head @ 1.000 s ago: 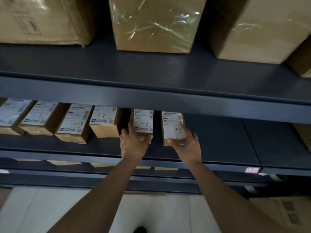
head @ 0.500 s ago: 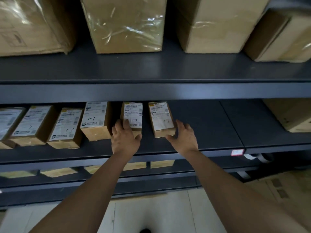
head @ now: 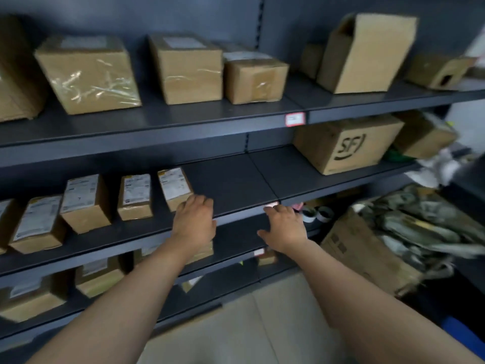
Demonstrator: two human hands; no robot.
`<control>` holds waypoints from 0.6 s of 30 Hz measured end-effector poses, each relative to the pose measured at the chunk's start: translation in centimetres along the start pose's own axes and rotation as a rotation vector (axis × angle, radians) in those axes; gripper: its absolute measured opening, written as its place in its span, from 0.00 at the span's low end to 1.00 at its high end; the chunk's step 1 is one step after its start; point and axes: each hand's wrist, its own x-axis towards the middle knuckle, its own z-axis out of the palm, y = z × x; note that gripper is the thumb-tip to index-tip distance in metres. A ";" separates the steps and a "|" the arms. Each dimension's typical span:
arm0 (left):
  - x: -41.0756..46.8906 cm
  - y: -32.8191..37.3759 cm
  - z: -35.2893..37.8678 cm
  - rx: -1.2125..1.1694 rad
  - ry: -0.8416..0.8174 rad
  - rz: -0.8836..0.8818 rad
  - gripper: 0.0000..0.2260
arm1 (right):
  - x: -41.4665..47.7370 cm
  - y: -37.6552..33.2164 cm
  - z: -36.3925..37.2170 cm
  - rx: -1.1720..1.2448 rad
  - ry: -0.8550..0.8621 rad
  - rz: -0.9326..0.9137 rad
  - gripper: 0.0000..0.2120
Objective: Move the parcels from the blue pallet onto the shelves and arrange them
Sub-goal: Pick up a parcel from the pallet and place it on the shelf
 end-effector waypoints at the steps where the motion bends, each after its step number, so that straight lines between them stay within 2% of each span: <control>1: -0.4 1.8 -0.2 0.002 -0.006 0.041 0.23 | -1.4 1.4 -0.5 -0.010 0.009 0.020 0.31; 5: -1.9 8.8 -0.6 0.039 -0.033 0.213 0.24 | -7.5 6.6 -2.1 -0.036 0.030 0.138 0.29; 10: -3.8 16.6 -0.4 0.065 -0.027 0.450 0.17 | -14.6 12.2 -3.2 -0.035 0.025 0.347 0.24; 18: -8.7 27.3 1.5 0.018 -0.120 0.799 0.16 | -27.2 18.1 -1.5 0.010 -0.014 0.686 0.26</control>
